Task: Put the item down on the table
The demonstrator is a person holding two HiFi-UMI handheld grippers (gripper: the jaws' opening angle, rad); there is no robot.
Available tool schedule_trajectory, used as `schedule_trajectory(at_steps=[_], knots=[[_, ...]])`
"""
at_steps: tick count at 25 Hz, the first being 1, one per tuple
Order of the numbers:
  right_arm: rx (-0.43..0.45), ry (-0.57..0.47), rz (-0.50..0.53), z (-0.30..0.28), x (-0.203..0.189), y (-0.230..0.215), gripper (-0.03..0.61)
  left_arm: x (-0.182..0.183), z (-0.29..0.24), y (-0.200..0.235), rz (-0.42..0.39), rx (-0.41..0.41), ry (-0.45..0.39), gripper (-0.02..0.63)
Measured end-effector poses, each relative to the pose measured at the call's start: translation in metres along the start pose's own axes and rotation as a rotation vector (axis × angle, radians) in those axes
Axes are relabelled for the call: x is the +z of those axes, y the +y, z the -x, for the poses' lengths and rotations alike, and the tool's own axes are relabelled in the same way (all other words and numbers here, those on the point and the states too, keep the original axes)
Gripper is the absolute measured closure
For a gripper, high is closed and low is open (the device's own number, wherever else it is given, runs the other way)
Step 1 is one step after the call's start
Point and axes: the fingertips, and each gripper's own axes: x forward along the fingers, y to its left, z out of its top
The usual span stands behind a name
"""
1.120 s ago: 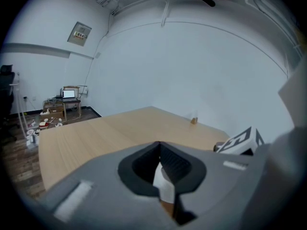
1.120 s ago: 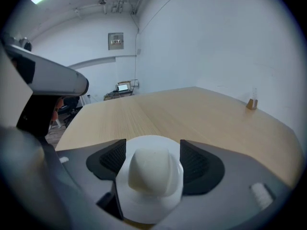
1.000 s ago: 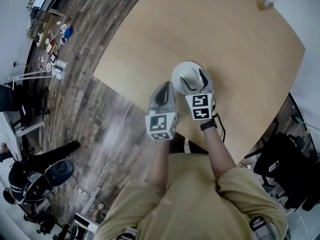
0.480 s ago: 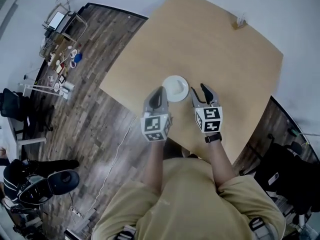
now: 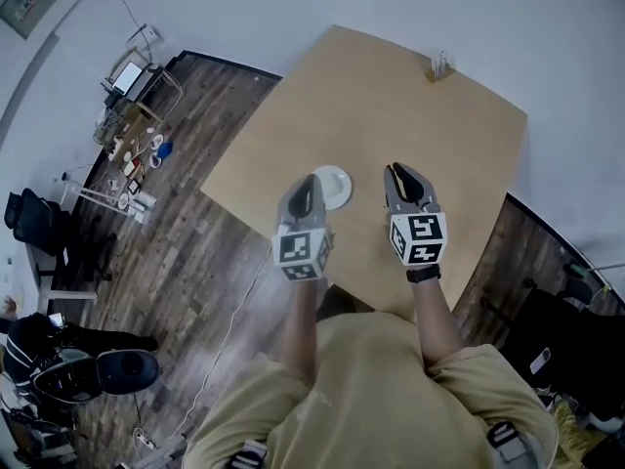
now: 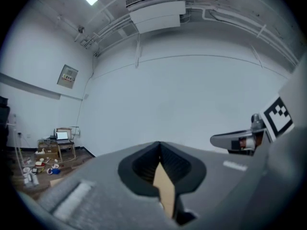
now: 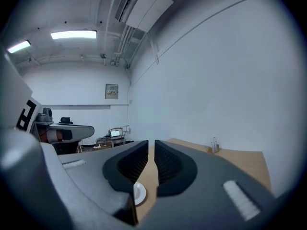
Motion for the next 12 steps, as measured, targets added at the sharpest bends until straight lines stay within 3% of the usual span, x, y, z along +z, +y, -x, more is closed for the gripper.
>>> schedule_trajectory(at_steps=[2,12], knots=[[-0.013,-0.019,0.006,0.014,0.005,-0.005,0.567,0.008,0.009,-0.011,-0.008,0.005,-0.019,0.612],[-0.015,-0.101,0.052,0.055,0.037,0.001,0.572,0.028,0.040,-0.034,-0.038,0.023,-0.067,0.612]])
